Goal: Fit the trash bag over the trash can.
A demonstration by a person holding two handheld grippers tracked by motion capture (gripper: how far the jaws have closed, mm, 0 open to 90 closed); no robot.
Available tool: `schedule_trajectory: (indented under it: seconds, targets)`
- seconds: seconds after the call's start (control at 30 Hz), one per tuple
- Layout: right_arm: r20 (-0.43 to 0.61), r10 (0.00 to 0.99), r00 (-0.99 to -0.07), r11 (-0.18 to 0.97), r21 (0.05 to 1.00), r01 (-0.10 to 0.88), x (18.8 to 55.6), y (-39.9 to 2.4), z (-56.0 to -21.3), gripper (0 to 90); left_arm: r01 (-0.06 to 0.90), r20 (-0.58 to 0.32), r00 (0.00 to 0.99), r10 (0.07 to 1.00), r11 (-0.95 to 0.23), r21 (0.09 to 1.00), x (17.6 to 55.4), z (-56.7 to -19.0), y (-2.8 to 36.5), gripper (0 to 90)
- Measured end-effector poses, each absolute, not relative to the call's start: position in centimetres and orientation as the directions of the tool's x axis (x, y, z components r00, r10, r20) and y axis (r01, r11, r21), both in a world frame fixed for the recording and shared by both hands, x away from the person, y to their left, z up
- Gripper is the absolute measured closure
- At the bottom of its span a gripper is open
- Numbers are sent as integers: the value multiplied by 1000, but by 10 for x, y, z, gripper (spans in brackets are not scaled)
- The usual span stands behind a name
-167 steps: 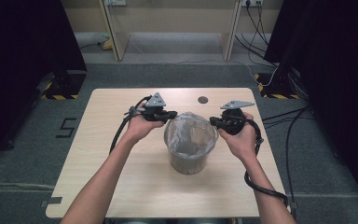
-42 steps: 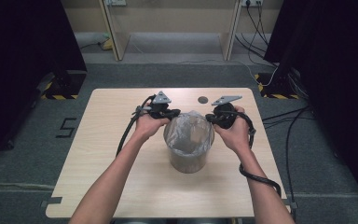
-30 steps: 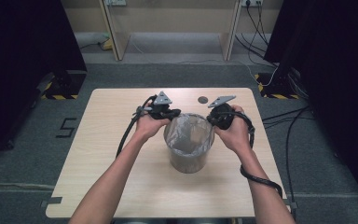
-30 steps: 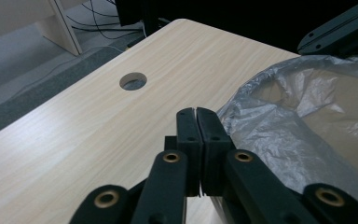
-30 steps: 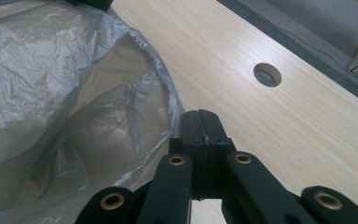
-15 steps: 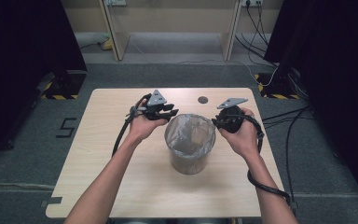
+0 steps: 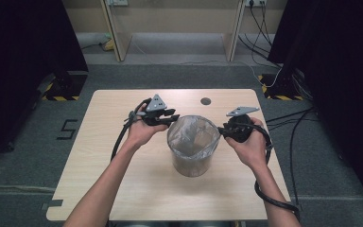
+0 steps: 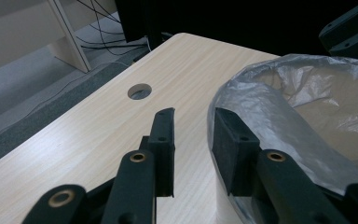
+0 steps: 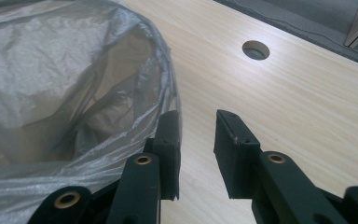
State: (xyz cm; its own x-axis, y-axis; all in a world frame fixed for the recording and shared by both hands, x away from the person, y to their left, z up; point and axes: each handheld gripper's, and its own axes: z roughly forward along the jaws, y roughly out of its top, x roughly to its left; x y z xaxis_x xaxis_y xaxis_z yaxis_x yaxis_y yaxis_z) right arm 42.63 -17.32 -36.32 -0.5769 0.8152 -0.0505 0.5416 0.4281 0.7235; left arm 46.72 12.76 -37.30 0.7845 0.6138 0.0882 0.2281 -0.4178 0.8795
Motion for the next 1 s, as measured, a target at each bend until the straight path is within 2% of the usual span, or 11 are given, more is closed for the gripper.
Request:
schedule_trajectory:
  seconds: [0.27,0.5,0.7,0.9,1.0]
  targets:
    - [-43,821,-570,419,724,549,408,-175,-364,697,175,93,835,542,-422,890,433,-359,117,690]
    - [-40,820,-571,419,722,551,394,-175,-366,699,176,42,887,461,-419,891,405,-360,101,656]
    - [-9,840,-542,349,774,528,388,-177,-349,676,169,5,927,375,-430,887,389,-361,76,658]
    - [37,835,-549,318,782,536,391,-171,-346,639,195,-24,931,364,-442,876,384,-367,62,670]
    - [68,834,-548,300,778,552,393,-168,-351,632,208,-35,933,358,-456,866,383,-370,58,715]
